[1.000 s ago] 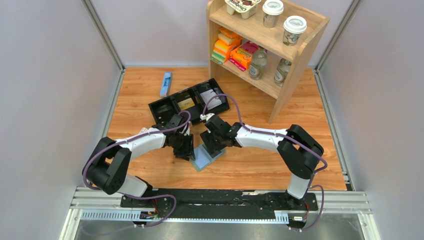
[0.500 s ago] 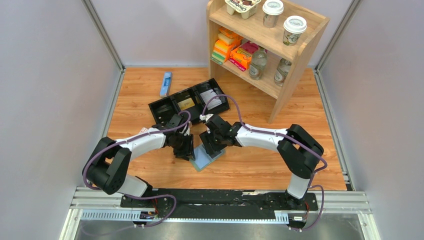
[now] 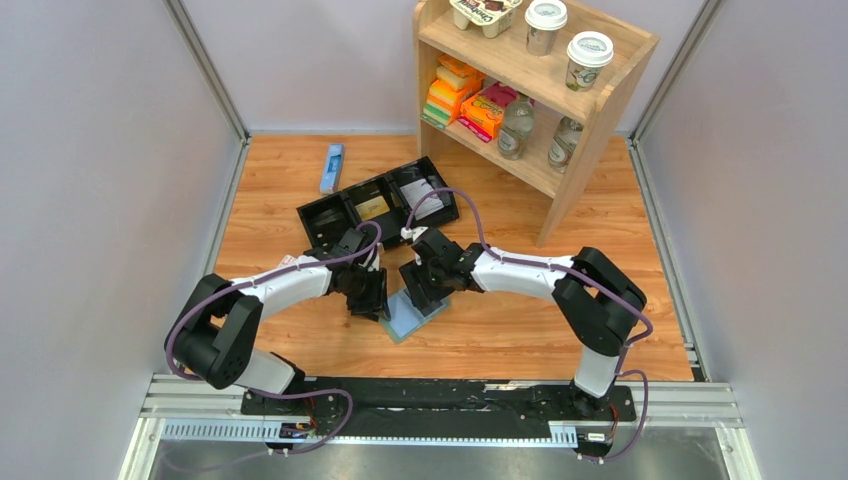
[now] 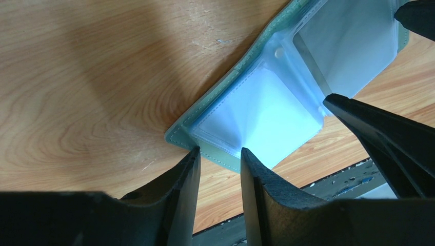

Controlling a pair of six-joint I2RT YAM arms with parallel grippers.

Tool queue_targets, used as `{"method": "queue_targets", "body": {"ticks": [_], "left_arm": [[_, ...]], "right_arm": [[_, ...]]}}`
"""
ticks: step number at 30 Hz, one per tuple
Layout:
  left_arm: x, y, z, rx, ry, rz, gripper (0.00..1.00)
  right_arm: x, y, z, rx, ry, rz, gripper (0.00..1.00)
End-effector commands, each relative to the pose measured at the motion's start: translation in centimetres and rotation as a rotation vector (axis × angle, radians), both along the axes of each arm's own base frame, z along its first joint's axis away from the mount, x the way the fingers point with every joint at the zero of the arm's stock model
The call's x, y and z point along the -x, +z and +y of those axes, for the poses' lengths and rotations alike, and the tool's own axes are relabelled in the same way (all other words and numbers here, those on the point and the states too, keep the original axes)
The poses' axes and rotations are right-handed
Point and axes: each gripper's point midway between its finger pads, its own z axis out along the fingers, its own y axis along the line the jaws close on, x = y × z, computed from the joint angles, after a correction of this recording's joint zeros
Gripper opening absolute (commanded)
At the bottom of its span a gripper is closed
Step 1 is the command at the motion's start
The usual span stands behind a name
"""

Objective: Take the credit cards out of the card holder
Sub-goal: Remove the credit card from the card holder.

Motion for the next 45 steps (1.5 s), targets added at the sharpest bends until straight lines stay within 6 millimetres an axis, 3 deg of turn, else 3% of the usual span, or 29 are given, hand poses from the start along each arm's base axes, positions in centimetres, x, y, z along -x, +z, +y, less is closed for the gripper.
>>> {"method": "queue_targets", "body": {"ticks": [1, 8, 17, 22, 35, 40, 45], "left_arm": [[-1.4, -1.2, 0.6, -0.047, 0.002, -0.067, 0.43], [-1.3, -1.2, 0.5, -0.044, 0.000, -0.066, 0.43], [-1.4, -1.2, 0.4, -0.044, -0.002, -0.064, 0.43], [-1.5, -1.2, 0.2, -0.044, -0.006, -0.066, 0.43], [-1.8, -0.9, 0.4, -0.045, 0.012, -0.095, 0.43], [-2.4, 0.3, 1.0, -0.055, 0.053, -0.160, 0.43], [-3.0, 1.9, 2.1, -0.079, 0.107, -0.236, 0.43]], "right_arm": [[-0.5, -0.1, 0.9, -0.034, 0.002, -0.004, 0.68], [0.1, -0.2, 1.3, -0.047, 0.030, 0.022, 0.66], [0.7, 4.5, 2.8, -0.190, 0.083, -0.006, 0.61], [1.1, 5.7, 3.3, -0.233, 0.104, -0.004, 0.57], [4.4, 6.0, 5.1, -0.329, 0.230, 0.108, 0.52], [5.7, 4.9, 6.1, -0.313, 0.284, 0.172, 0.53], [5.2, 4.7, 5.9, -0.306, 0.265, 0.161, 0.55]]}}
